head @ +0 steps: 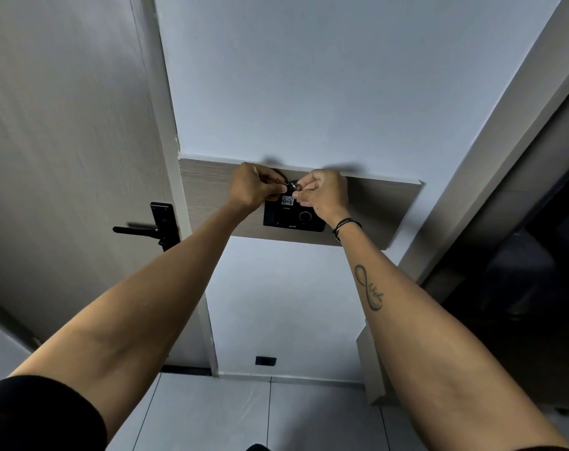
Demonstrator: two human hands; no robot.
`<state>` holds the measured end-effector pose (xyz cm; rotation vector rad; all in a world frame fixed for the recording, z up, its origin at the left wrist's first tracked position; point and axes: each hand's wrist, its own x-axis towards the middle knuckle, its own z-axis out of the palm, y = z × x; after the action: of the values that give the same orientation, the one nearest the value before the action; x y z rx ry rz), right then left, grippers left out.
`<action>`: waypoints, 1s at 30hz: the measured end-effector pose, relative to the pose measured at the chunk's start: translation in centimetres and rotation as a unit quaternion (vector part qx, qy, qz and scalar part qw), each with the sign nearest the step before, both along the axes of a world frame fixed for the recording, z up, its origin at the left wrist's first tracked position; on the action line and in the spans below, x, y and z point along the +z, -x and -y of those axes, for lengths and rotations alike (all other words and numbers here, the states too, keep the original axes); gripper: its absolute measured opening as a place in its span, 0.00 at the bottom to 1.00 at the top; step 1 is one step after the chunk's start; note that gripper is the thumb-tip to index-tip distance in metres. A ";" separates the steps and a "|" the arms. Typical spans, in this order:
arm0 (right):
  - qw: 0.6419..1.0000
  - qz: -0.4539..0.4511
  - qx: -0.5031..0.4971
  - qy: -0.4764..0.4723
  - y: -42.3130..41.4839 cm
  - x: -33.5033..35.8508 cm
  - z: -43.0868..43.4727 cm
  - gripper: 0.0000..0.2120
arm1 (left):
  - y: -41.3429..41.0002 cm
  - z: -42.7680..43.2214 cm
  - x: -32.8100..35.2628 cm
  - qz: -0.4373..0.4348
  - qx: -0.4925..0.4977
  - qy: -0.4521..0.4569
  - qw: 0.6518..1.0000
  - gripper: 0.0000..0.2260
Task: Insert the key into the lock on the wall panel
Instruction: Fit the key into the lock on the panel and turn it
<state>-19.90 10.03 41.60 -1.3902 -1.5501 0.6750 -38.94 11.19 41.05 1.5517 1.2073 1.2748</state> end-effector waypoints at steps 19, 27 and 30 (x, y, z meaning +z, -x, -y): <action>0.999 0.031 -0.025 0.003 0.2 -0.4 0.0 0.13 | 0.0 0.0 -0.6 -0.034 0.020 -0.009 0.999 0.05; 0.997 0.073 -0.032 -0.013 0.4 -0.4 0.2 0.18 | 0.0 0.5 -1.1 -0.086 0.054 -0.021 0.995 0.08; 0.995 0.090 -0.034 -0.022 0.4 -0.5 0.2 0.18 | -0.1 0.6 -1.1 -0.091 0.057 -0.026 0.994 0.08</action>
<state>-20.31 9.82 41.09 -1.4959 -1.6401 0.4820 -38.79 10.55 39.98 1.6876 1.4043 1.2678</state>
